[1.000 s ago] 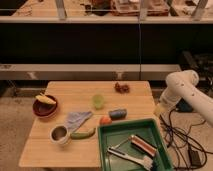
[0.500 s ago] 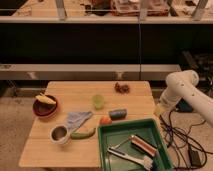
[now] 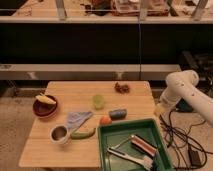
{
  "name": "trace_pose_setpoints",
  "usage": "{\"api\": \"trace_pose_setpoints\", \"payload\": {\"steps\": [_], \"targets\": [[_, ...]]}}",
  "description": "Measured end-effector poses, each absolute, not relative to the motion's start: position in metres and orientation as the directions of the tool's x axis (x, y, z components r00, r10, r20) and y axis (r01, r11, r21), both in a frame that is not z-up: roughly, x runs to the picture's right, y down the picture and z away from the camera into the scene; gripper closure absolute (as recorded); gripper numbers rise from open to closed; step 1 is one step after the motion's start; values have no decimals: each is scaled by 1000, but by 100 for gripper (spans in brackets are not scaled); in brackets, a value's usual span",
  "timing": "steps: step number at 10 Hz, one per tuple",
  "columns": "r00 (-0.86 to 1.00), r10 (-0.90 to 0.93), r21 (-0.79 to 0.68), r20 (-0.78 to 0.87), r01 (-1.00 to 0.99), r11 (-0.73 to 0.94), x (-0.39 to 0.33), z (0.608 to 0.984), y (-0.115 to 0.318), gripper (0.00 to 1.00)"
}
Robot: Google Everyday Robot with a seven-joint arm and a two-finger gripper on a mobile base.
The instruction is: Place eraser in plastic cup
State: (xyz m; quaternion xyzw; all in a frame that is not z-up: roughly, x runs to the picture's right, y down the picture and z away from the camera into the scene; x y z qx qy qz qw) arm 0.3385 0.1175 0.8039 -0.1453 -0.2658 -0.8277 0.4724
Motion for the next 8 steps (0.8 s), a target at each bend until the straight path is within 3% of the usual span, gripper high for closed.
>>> {"api": "trace_pose_setpoints", "payload": {"steps": [8], "targets": [[-531, -708, 313, 466, 847, -429, 334, 792, 118, 37]]}}
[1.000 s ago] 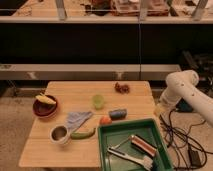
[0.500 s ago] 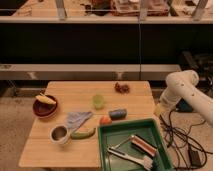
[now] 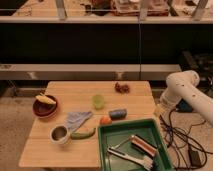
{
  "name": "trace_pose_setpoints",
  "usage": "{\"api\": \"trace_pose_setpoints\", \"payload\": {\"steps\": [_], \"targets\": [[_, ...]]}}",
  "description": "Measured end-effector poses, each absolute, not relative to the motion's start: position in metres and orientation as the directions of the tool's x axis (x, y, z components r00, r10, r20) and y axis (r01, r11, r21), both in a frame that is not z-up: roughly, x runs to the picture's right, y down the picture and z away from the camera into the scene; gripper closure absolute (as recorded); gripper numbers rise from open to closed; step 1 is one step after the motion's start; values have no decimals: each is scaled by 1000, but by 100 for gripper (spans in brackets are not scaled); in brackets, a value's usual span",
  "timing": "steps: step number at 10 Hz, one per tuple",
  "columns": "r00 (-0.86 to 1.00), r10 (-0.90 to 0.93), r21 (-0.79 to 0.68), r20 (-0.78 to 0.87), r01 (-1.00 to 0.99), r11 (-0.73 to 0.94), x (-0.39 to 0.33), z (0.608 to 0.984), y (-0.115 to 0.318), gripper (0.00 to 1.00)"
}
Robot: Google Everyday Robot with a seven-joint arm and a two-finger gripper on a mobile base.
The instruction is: Place eraser in plastic cup
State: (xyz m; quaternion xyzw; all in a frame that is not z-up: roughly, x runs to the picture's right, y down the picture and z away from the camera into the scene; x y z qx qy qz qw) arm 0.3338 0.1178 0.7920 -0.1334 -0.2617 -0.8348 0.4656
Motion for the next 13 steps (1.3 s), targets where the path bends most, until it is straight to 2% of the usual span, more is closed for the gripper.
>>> {"api": "trace_pose_setpoints", "payload": {"steps": [4, 6, 11, 13], "targets": [[-607, -684, 378, 404, 792, -479, 317, 737, 155, 37], [-655, -646, 407, 391, 753, -517, 300, 726, 185, 37], [-815, -486, 357, 317, 577, -735, 245, 683, 263, 37], [-856, -446, 363, 261, 515, -776, 231, 667, 274, 37]]}}
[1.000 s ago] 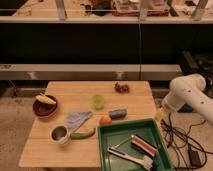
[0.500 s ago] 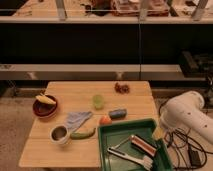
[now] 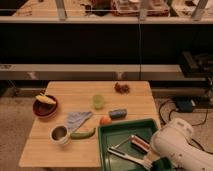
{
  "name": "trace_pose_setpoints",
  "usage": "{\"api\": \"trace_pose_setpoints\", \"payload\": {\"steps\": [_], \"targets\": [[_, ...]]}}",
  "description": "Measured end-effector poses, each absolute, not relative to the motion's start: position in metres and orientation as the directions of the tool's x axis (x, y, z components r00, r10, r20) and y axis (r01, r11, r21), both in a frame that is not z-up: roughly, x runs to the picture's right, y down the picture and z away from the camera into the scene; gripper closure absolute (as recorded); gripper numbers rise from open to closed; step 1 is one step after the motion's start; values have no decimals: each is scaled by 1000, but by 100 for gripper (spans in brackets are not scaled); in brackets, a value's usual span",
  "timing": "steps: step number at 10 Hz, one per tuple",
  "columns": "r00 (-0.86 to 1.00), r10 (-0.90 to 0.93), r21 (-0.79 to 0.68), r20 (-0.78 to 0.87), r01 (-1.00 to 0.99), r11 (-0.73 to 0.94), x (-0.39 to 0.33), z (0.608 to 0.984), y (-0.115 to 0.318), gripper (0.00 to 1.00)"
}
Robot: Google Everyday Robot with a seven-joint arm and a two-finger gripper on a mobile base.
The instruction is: Place eraser in plastic cup
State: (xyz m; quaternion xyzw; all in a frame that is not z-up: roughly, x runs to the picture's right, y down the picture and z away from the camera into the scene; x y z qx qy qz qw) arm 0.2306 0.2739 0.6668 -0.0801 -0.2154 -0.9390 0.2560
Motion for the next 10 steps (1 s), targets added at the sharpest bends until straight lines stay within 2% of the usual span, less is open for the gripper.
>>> {"api": "trace_pose_setpoints", "payload": {"steps": [5, 10], "targets": [[-866, -438, 378, 240, 499, -779, 226, 665, 275, 37], [-879, -447, 500, 169, 467, -729, 184, 688, 276, 37]]}}
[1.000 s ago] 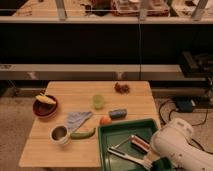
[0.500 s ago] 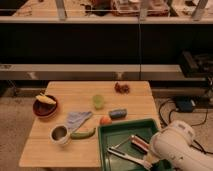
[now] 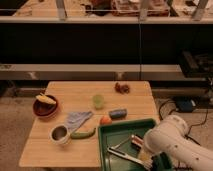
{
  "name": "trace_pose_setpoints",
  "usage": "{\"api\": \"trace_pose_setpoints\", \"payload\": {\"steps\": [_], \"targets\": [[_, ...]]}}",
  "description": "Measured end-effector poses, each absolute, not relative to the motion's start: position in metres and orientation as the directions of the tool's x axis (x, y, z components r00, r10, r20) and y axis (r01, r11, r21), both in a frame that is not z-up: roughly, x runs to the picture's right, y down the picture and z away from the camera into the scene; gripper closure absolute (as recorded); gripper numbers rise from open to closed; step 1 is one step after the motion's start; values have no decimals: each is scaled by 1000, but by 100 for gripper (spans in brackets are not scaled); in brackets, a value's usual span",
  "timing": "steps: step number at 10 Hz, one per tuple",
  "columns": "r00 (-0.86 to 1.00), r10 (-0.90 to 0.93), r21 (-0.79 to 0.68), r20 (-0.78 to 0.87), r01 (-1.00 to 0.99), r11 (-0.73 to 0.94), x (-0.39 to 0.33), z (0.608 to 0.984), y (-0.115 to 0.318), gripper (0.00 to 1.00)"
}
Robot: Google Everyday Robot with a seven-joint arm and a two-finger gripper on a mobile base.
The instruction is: Place eraser in plastic cup
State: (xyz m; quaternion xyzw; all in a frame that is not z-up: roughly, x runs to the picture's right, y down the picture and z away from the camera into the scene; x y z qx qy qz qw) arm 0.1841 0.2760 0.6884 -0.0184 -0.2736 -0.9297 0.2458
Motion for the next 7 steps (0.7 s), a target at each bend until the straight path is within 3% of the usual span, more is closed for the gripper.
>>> {"api": "trace_pose_setpoints", "payload": {"steps": [7], "targets": [[-829, -518, 480, 213, 550, -683, 219, 731, 268, 37]]}}
